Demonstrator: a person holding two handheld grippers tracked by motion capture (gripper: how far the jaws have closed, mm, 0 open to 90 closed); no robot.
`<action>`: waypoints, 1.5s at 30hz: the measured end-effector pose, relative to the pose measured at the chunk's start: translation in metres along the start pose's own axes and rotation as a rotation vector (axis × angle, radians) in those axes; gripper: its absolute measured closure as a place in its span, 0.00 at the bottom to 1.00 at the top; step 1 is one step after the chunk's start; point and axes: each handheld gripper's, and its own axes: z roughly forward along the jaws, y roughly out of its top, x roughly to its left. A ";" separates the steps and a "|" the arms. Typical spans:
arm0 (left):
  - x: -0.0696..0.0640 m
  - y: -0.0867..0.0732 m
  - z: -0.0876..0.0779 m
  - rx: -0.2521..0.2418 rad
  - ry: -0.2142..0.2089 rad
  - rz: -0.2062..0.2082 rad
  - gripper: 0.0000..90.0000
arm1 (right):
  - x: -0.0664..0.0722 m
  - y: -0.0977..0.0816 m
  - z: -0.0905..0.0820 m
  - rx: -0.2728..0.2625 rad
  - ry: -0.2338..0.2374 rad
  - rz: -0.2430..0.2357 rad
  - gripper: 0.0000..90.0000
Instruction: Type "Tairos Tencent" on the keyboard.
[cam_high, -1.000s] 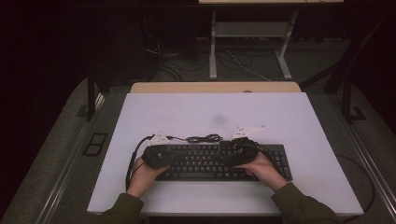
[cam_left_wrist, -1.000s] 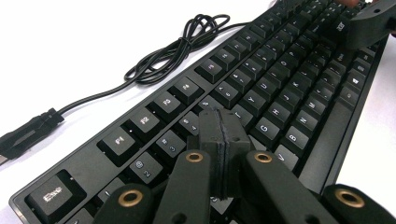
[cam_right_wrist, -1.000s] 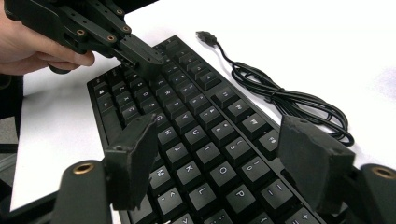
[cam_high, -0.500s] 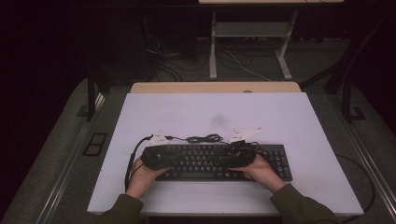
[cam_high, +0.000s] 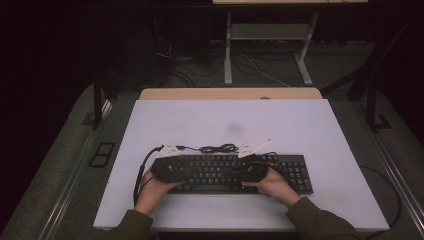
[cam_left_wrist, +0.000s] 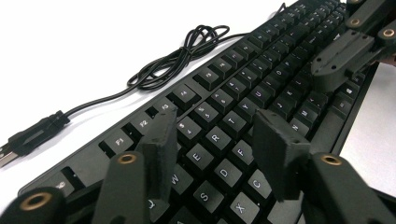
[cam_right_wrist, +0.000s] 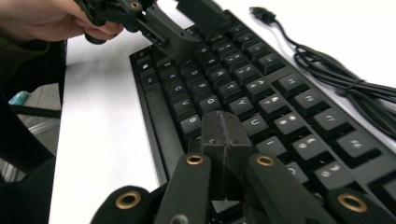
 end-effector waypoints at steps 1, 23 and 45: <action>0.000 -0.001 -0.001 0.005 0.000 0.003 0.53 | 0.000 0.000 0.002 0.004 0.004 -0.006 0.99; 0.000 -0.010 -0.014 -0.002 0.030 -0.009 0.49 | 0.006 0.003 0.026 0.093 0.033 -0.070 0.99; 0.000 -0.010 -0.014 -0.003 0.035 -0.005 0.49 | 0.005 0.004 0.024 0.086 0.029 -0.067 0.99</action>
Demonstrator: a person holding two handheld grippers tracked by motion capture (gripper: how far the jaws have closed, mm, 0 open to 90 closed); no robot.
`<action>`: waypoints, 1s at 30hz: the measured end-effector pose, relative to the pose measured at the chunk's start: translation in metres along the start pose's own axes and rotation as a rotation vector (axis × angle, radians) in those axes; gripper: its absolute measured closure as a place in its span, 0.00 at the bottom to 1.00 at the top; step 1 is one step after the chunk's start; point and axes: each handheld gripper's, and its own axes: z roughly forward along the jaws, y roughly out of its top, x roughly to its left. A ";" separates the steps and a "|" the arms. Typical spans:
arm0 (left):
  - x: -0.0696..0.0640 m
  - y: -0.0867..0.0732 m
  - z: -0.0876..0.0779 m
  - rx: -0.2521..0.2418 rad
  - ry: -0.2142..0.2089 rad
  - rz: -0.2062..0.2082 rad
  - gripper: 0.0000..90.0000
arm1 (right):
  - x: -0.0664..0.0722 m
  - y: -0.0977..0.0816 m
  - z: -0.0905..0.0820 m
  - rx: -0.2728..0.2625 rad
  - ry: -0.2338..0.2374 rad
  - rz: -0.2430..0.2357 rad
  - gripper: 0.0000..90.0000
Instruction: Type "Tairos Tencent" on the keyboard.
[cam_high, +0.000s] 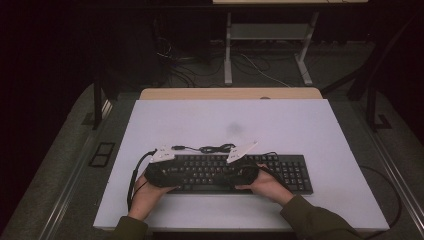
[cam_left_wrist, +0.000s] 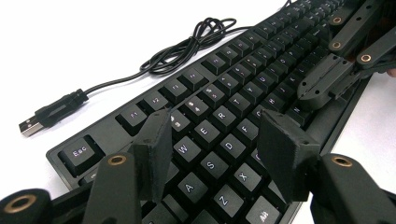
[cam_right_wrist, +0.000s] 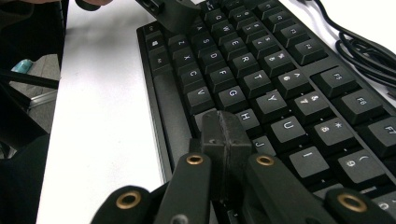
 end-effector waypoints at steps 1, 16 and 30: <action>0.000 0.000 0.000 0.000 0.000 0.000 0.49 | 0.000 0.000 0.000 -0.003 -0.002 -0.001 0.99; 0.000 0.006 0.006 -0.011 -0.031 0.007 0.62 | -0.004 -0.002 -0.013 -0.062 -0.040 0.052 0.56; -0.001 0.016 0.018 -0.006 -0.109 0.021 0.98 | -0.007 -0.011 -0.024 -0.089 -0.129 0.087 0.33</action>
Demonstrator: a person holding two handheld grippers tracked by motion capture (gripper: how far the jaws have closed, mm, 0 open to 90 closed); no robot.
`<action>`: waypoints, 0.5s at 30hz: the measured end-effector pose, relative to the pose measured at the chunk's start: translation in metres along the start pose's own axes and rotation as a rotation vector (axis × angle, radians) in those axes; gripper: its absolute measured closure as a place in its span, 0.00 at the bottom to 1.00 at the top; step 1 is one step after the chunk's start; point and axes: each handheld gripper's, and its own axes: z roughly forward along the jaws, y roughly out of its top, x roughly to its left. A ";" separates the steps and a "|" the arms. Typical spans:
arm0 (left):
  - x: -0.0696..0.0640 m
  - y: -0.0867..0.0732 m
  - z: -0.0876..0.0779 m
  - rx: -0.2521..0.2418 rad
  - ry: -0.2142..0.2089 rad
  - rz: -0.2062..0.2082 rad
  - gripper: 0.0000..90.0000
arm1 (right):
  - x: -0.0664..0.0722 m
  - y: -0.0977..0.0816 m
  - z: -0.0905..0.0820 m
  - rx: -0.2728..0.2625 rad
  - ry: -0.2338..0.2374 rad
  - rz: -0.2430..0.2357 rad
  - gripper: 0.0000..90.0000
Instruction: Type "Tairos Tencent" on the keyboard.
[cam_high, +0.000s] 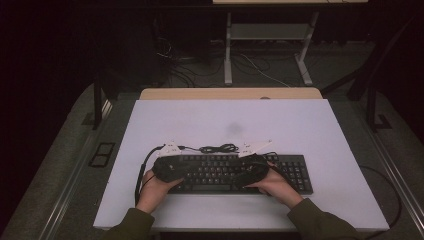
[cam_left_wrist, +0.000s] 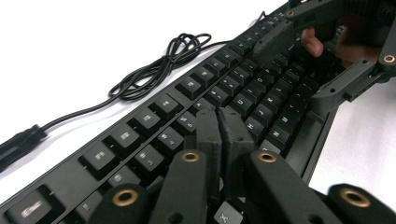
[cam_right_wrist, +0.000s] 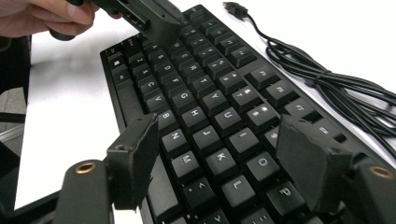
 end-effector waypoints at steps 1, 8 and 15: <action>0.000 0.001 0.001 0.002 -0.003 0.004 0.99 | -0.001 -0.001 -0.001 -0.003 -0.003 0.004 0.32; -0.001 0.005 0.008 0.007 -0.016 0.014 0.99 | -0.003 -0.004 -0.007 -0.015 -0.025 0.022 0.30; -0.003 0.009 0.018 0.023 -0.029 0.026 0.99 | -0.005 -0.008 -0.012 -0.025 -0.043 0.036 0.30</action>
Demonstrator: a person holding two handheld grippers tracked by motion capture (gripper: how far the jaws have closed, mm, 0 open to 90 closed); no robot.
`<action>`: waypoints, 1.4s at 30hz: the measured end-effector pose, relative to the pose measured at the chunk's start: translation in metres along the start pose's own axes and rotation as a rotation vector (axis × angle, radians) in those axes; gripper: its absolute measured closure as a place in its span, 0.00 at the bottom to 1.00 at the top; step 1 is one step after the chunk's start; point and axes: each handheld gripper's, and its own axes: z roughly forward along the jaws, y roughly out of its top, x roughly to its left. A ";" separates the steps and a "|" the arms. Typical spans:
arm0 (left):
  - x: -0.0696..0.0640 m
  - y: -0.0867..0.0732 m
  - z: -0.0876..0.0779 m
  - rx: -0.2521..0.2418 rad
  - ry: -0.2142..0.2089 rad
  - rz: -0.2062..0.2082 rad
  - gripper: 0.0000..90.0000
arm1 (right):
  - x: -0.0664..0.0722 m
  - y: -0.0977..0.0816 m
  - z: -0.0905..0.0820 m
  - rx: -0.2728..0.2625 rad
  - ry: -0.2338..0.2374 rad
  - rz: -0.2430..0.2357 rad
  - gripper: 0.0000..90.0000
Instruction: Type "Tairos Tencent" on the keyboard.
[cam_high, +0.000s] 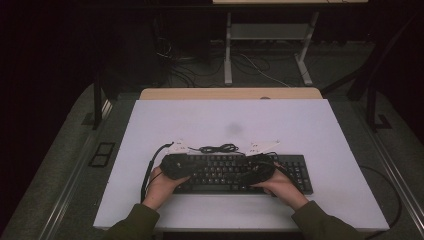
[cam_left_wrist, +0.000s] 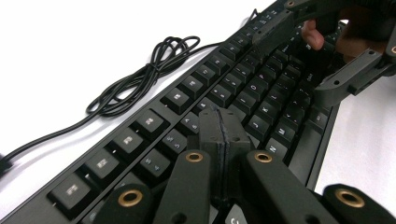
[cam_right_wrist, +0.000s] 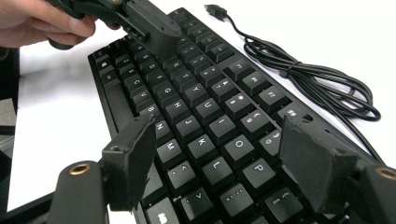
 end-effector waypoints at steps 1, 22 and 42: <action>0.000 0.001 0.001 -0.001 -0.003 0.004 0.99 | 0.000 0.000 -0.001 0.000 -0.001 -0.001 0.30; 0.002 -0.001 0.020 0.092 0.001 0.026 0.99 | -0.005 -0.004 -0.014 -0.033 -0.023 0.028 0.30; -0.001 0.001 0.006 0.042 0.019 0.029 0.99 | -0.008 -0.003 -0.016 -0.058 -0.034 0.033 0.30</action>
